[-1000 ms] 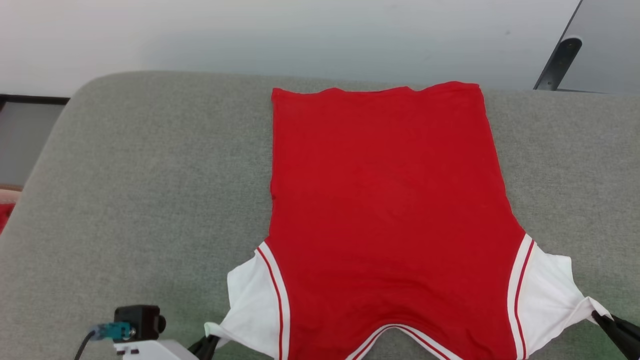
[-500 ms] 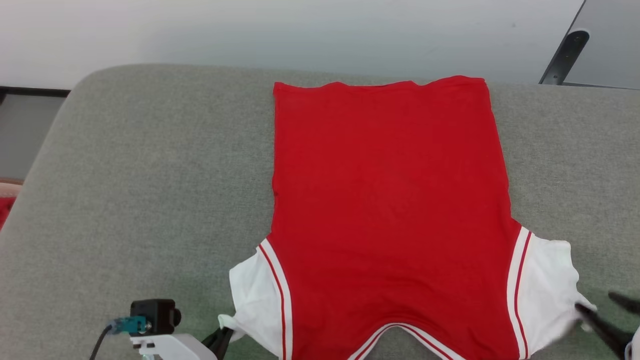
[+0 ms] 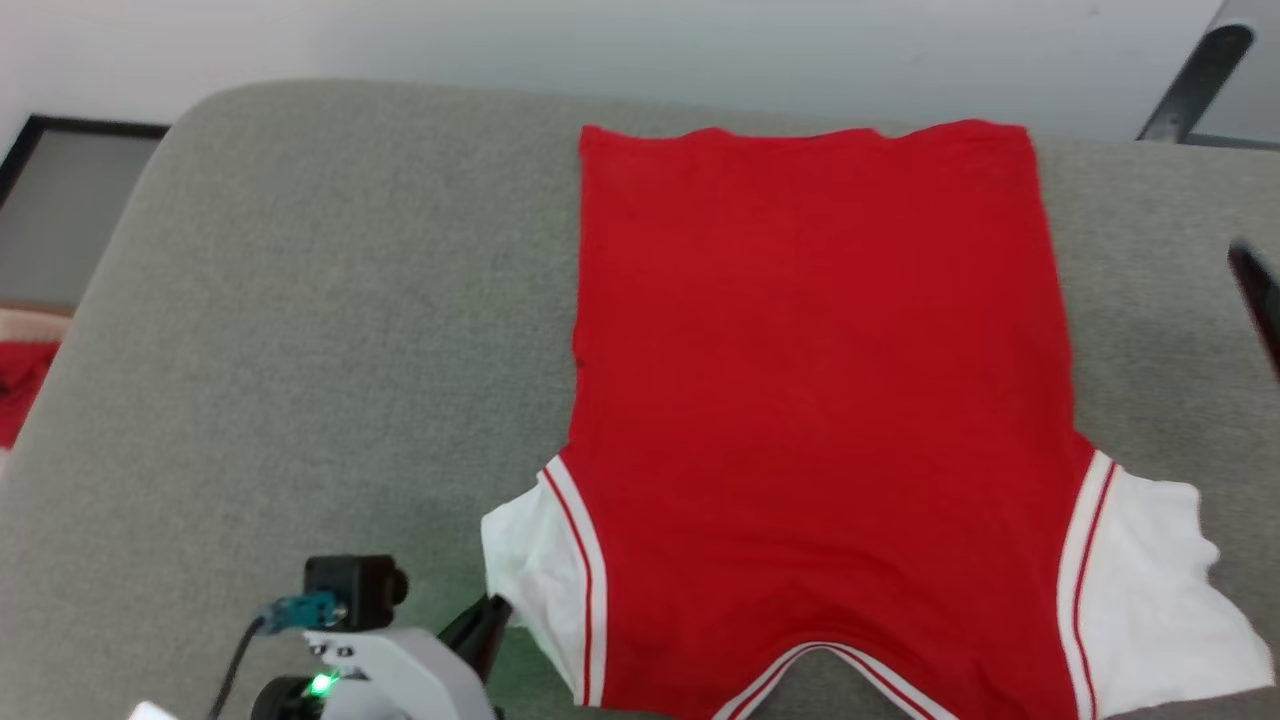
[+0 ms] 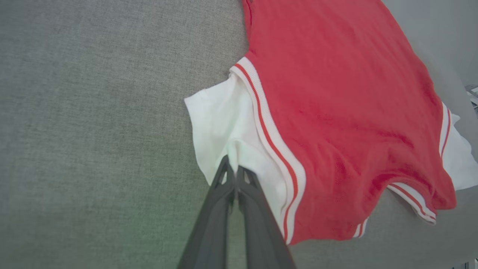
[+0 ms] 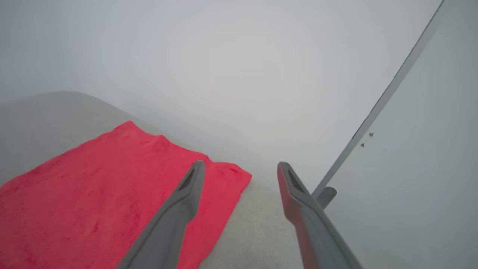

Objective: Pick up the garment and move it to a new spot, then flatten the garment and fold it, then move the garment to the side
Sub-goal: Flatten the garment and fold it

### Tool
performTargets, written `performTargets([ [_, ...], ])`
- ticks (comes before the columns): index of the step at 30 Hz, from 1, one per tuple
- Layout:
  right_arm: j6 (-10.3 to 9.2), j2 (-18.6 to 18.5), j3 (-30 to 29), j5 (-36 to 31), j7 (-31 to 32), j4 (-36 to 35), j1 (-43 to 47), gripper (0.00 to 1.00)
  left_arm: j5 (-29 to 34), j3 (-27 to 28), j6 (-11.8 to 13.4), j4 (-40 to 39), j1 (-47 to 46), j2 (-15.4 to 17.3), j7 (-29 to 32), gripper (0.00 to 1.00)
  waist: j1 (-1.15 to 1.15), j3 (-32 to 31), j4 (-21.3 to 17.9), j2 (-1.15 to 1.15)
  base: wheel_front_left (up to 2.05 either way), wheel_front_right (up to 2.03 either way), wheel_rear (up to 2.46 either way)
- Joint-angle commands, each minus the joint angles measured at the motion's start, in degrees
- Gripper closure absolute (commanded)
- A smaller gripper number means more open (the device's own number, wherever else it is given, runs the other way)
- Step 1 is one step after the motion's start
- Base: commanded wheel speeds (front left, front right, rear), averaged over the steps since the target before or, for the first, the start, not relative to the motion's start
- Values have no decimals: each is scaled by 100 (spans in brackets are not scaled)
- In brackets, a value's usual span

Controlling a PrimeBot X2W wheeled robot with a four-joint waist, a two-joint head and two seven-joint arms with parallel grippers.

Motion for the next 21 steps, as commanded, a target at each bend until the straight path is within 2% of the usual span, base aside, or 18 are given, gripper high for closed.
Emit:
performTargets([
  [1,-7,51,32,-143,-70,158,-368,0,71,-45,-66,30,-128,-68,-30,100,0,223,215,0,0,0,0],
  [4,-6,138,176,-289,-42,663,-1112,0,173,-140,-199,109,-362,-246,-71,100,0,421,442,0,0,0,0],
  [9,-6,-34,624,-389,293,1654,-2339,0,329,-340,-454,319,-771,-611,-145,100,0,771,878,0,0,0,0],
  [17,-6,-359,1546,58,1654,3333,-4002,0,412,-602,-858,715,-1286,-1181,-221,100,0,1293,1495,0,0,0,0],
  [21,-6,-376,1676,355,2542,4147,-4676,0,432,-688,-1044,917,-1476,-1398,-262,100,0,1508,1756,0,0,0,0],
])
